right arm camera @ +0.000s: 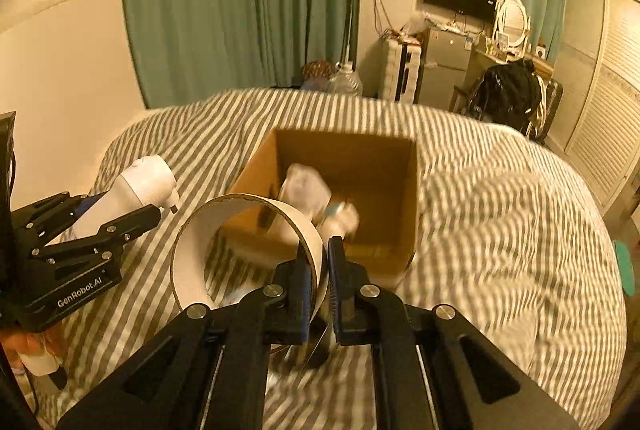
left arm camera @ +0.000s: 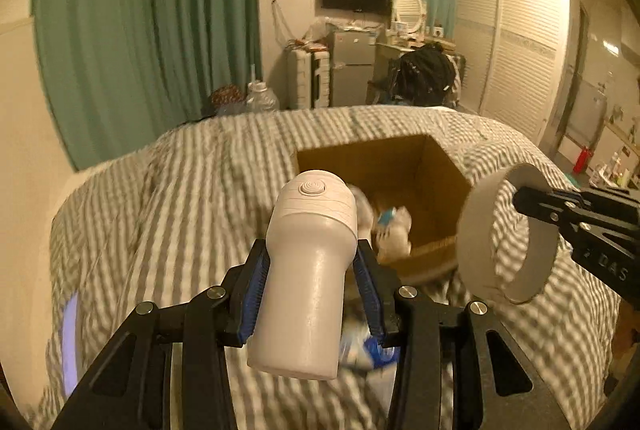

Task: Organize objects
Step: 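Lower the bottle and tape roll into the box and release both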

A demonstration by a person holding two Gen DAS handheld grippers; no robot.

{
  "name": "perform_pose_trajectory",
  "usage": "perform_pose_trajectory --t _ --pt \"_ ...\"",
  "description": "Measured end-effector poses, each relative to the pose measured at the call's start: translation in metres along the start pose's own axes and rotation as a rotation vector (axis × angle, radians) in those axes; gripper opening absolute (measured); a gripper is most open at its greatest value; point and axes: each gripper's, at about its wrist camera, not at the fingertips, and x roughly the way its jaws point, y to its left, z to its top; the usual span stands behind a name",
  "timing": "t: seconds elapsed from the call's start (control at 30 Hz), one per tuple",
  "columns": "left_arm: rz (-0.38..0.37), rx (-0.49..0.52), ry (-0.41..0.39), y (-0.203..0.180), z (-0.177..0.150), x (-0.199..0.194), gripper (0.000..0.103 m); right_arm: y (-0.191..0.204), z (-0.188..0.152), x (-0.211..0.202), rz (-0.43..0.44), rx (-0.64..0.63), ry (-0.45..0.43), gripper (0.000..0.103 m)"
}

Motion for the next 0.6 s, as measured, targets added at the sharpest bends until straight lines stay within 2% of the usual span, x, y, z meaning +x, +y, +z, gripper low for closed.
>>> perform_pose_trajectory --t 0.1,0.33,0.6 --pt "-0.045 -0.005 0.014 -0.005 0.021 0.029 0.043 -0.013 0.024 0.022 -0.026 -0.001 -0.006 0.007" --pt "-0.109 0.019 0.094 -0.018 0.049 0.109 0.043 -0.052 0.057 0.085 -0.068 0.050 0.027 0.007" --pt "-0.132 0.078 0.129 -0.027 0.054 0.168 0.045 -0.077 0.063 0.155 -0.087 0.079 0.073 0.007"
